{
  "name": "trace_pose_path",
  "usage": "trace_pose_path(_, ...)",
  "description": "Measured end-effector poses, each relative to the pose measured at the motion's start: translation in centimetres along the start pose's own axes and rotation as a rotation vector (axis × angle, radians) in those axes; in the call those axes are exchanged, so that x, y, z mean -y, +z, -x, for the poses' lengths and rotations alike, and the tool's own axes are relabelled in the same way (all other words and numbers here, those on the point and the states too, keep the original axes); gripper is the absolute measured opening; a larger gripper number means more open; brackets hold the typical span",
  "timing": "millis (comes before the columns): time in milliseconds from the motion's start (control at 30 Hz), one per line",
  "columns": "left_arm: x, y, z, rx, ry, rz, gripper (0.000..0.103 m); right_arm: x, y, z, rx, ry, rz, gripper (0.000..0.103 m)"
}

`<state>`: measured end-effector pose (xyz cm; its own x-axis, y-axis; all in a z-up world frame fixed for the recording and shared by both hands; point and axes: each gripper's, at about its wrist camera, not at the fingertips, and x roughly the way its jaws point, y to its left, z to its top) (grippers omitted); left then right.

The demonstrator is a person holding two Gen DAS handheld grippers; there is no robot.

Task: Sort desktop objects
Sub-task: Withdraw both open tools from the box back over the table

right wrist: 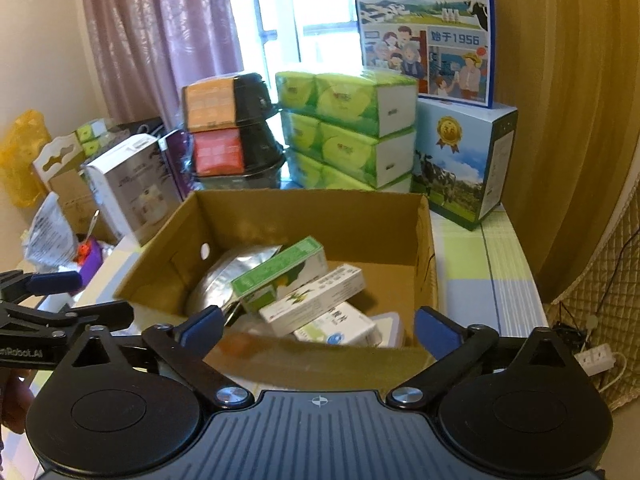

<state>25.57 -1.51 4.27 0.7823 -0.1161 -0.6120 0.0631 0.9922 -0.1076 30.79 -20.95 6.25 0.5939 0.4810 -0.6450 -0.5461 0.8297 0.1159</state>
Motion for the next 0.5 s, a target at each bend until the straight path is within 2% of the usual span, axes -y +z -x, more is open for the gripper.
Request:
trace_pose_path(300, 0.2, -1.8, 3.4, -0.044, 0.018, 0.024, 0.101, -1.9, -2.5, 3.2, -0.041, -0.003, 0.083, 0.101)
trace_pose_path(500, 0.0, -3.1, 5.9, -0.052, 0.036, 0.029, 0.101, -2.3, -4.2, 5.0, -0.056, 0.008, 0.078, 0.101)
